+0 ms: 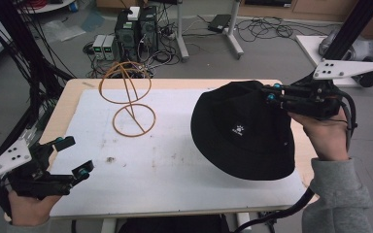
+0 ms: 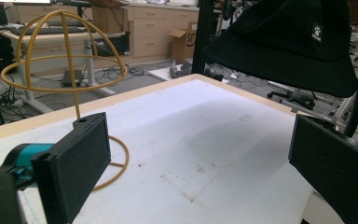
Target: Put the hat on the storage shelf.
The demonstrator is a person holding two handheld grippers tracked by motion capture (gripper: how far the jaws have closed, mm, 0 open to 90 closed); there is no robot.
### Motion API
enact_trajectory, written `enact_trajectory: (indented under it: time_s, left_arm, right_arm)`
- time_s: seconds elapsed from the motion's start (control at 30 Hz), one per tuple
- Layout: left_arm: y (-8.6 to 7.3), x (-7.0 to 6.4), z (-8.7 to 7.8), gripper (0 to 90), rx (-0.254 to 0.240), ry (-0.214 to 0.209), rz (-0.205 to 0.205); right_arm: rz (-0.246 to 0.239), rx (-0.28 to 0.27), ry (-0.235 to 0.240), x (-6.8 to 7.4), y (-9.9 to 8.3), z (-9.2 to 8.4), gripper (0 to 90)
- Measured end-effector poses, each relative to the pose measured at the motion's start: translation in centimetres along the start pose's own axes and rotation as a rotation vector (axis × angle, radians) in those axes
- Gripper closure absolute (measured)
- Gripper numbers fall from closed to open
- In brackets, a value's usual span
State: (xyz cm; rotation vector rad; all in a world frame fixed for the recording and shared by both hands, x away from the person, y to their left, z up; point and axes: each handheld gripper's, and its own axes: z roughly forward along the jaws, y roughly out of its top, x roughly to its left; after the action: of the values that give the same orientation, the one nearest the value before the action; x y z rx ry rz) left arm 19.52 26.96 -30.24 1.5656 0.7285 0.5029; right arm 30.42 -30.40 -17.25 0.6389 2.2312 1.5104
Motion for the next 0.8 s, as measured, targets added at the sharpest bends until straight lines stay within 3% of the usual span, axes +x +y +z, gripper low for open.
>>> enact_trajectory:
  time_s: [0.53,0.8]
  left_arm:
    - [-0.1,0.0,-0.1,5.8,0.005,0.006,-0.001]
    - [-0.1,-0.1,-0.8,5.9,-0.003,0.012,0.000]
  right_arm:
    - [0.005,0.014,-0.013,-0.1,1.8,1.2,83.2]
    - [-0.027,-0.005,0.027,0.0,3.9,3.1,83.2]
